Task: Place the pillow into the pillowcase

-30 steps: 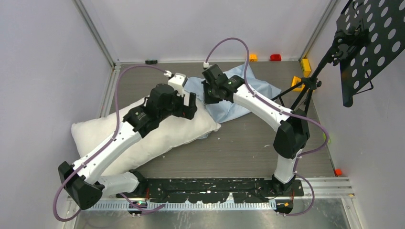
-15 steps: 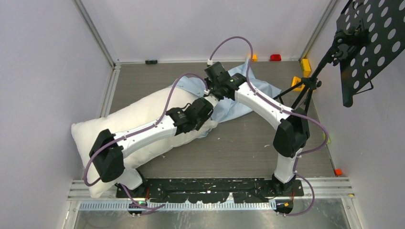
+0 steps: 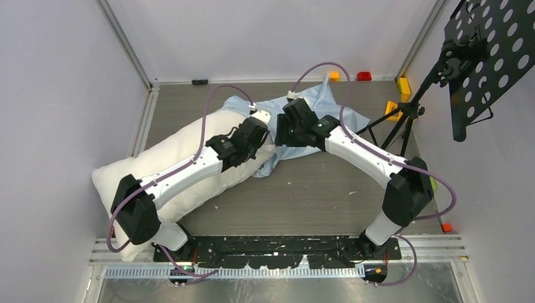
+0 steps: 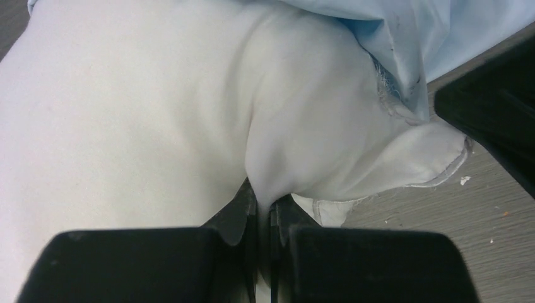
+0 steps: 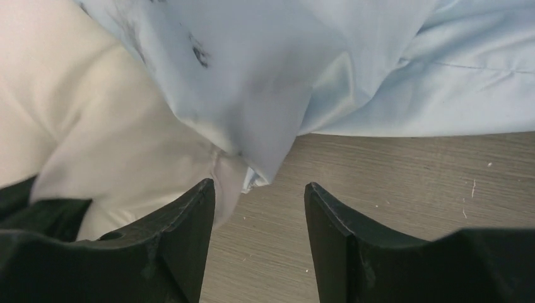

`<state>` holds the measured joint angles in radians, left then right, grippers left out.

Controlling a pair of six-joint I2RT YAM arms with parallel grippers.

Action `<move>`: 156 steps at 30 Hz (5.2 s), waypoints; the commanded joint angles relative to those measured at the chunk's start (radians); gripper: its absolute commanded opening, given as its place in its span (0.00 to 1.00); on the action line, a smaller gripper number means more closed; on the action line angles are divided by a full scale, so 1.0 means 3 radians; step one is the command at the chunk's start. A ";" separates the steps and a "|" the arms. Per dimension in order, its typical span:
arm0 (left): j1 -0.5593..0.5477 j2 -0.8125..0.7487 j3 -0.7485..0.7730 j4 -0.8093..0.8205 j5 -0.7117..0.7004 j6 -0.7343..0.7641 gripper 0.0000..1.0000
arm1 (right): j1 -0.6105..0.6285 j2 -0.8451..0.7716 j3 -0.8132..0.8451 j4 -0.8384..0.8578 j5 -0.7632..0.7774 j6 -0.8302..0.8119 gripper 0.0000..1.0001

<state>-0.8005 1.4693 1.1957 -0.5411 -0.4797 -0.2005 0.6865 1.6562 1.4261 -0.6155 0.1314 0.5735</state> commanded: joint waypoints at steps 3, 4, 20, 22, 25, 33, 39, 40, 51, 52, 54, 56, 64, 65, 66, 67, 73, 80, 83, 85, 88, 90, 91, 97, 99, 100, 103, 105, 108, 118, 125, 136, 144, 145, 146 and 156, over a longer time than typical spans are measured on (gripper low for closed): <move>0.0118 -0.0155 0.0031 0.0034 0.0060 -0.0138 0.00 | 0.0083 -0.0395 -0.0742 0.0821 0.0141 0.0155 0.52; 0.0129 -0.0158 0.0043 0.0027 0.0079 -0.0140 0.00 | 0.0116 -0.0382 -0.0820 0.0917 0.0136 0.0152 0.50; 0.0167 -0.0176 0.0146 -0.0032 0.0140 -0.0145 0.00 | 0.0355 0.0524 -0.0841 0.1578 0.0808 0.0289 0.47; 0.0175 -0.0183 0.0182 -0.0055 0.0125 -0.0139 0.00 | 0.0352 0.0528 -0.0841 0.1581 0.0922 0.0324 0.47; 0.0188 -0.0193 0.0218 -0.0060 0.0140 -0.0139 0.00 | 0.0351 0.0550 -0.0811 0.1633 0.1010 0.0304 0.35; 0.0309 -0.0089 0.0494 -0.0053 0.0158 -0.0173 0.00 | 0.0774 0.0138 -0.0169 0.0502 0.1574 -0.0117 0.00; 0.0445 0.0259 0.0451 0.0257 0.0353 -0.0662 0.00 | 0.0950 -0.0492 0.0253 -0.0032 0.1085 -0.0202 0.01; 0.0454 0.0322 0.0413 0.0348 0.0460 -0.0736 0.00 | 0.0951 -0.0553 0.0345 -0.0080 0.0941 -0.0226 0.01; 0.0450 0.0605 -0.0292 0.1083 0.1144 -0.1795 0.00 | 0.0425 -0.0412 0.0458 -0.0037 -0.0303 0.0017 0.00; 0.0451 0.0535 -0.0334 0.1076 0.1187 -0.1815 0.04 | 0.0383 -0.0403 0.0388 -0.0007 -0.0364 0.0054 0.00; 0.0453 0.0334 -0.0431 0.1046 0.1222 -0.1871 0.20 | 0.0293 -0.0430 0.0243 0.0067 -0.0391 0.0126 0.01; 0.0453 0.0055 -0.0484 0.0907 0.1232 -0.1890 0.31 | 0.0221 -0.0468 0.0129 0.0123 -0.0537 0.0147 0.00; 0.0454 -0.0737 -0.0460 0.0099 0.1121 -0.1877 0.43 | 0.0183 -0.0570 0.0181 0.0012 -0.0591 0.0008 0.37; 0.0453 -0.0819 -0.0471 0.0028 0.1069 -0.1871 0.43 | 0.0185 -0.0571 0.0242 -0.0015 -0.0582 -0.0014 0.39; 0.0451 -0.0889 -0.0480 -0.0041 0.1026 -0.1854 0.43 | 0.0185 -0.0565 0.0309 -0.0034 -0.0578 -0.0037 0.41; 0.0458 -0.0948 -0.0462 -0.0110 0.0985 -0.1830 0.43 | 0.0186 -0.0550 0.0377 -0.0050 -0.0576 -0.0053 0.43; 0.0502 -0.1195 -0.0065 -0.0669 0.0668 -0.1564 0.46 | 0.0188 -0.0295 0.0835 -0.0194 -0.0518 -0.0233 0.51; 0.0983 -0.1119 0.0305 -0.1152 0.0483 -0.1318 0.77 | 0.0187 0.0318 0.1524 -0.0395 -0.0044 -0.0567 0.58; 0.1187 -0.1007 0.0231 -0.1107 0.0588 -0.1280 0.85 | 0.0192 0.0659 0.1819 -0.0470 0.0016 -0.0693 0.59; 0.1294 -0.0939 0.0111 -0.0985 0.0678 -0.1262 0.87 | 0.0202 0.0856 0.1969 -0.0478 0.0062 -0.0776 0.60; 0.1394 -0.0846 -0.0116 -0.0722 0.0828 -0.1271 0.88 | 0.0220 0.1148 0.2137 -0.0494 0.0246 -0.0914 0.62; 0.1410 -0.0823 -0.0293 -0.0489 0.0921 -0.1296 0.84 | 0.0245 0.1294 0.2196 -0.0495 0.0354 -0.0969 0.62; 0.1410 -0.0822 -0.0411 -0.0377 0.0952 -0.1313 0.79 | 0.0269 0.1337 0.2212 -0.0495 0.0429 -0.0998 0.62; 0.1411 -0.0844 -0.0702 -0.0125 0.1021 -0.1464 0.39 | 0.0509 0.1428 0.2266 -0.0495 0.0919 -0.1116 0.65; 0.1411 -0.0864 -0.0784 -0.0098 0.1040 -0.1504 0.23 | 0.0538 0.1438 0.2314 -0.0495 0.0969 -0.1127 0.66; 0.1411 -0.0877 -0.0827 -0.0083 0.1052 -0.1520 0.15 | 0.0544 0.1460 0.2347 -0.0495 0.0972 -0.1123 0.67; 0.1411 -0.0915 -0.0938 -0.0046 0.1077 -0.1554 0.00 | 0.0545 0.1595 0.2524 -0.0551 0.0968 -0.1164 0.68; 0.1411 -0.0935 -0.0993 -0.0035 0.1086 -0.1561 0.00 | 0.0543 0.1729 0.2702 -0.0613 0.0952 -0.1203 0.69; 0.1411 -0.0959 -0.1039 -0.0008 0.1138 -0.1571 0.00 | 0.0544 0.1905 0.2838 -0.0682 0.1036 -0.1251 0.68; 0.1411 -0.1226 -0.1276 -0.0004 0.1138 -0.1607 0.00 | 0.0576 0.2201 0.3384 -0.0855 0.1790 -0.1330 0.19; 0.1336 -0.1578 -0.1739 0.0867 0.1564 -0.2166 0.00 | 0.0921 0.2462 0.4490 -0.1060 0.0958 -0.1098 0.06; 0.1498 -0.1351 -0.1312 0.1110 0.0753 -0.2612 0.00 | 0.1020 0.1808 0.3607 -0.0377 -0.0297 -0.0602 0.00; 0.2108 -0.0929 -0.1198 0.1182 0.1174 -0.2862 0.00 | 0.0985 0.1333 0.2791 -0.0425 0.0132 -0.0685 0.20; 0.2106 -0.0911 -0.1204 0.1182 0.1233 -0.2833 0.00 | 0.0990 0.1283 0.2746 -0.0542 0.0288 -0.0696 0.34; 0.2106 -0.0911 -0.1222 0.1185 0.1247 -0.2813 0.00 | 0.1000 0.1217 0.2684 -0.0601 0.0381 -0.0713 0.40; 0.2105 -0.1011 -0.1245 0.0950 0.1179 -0.2584 0.00 | 0.1316 0.0388 0.1503 -0.0862 0.1804 -0.0699 0.62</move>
<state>-0.1810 1.1698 0.8200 -0.1989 -0.0750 -1.0161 1.0542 1.8481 1.9682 -0.8371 0.4580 0.3462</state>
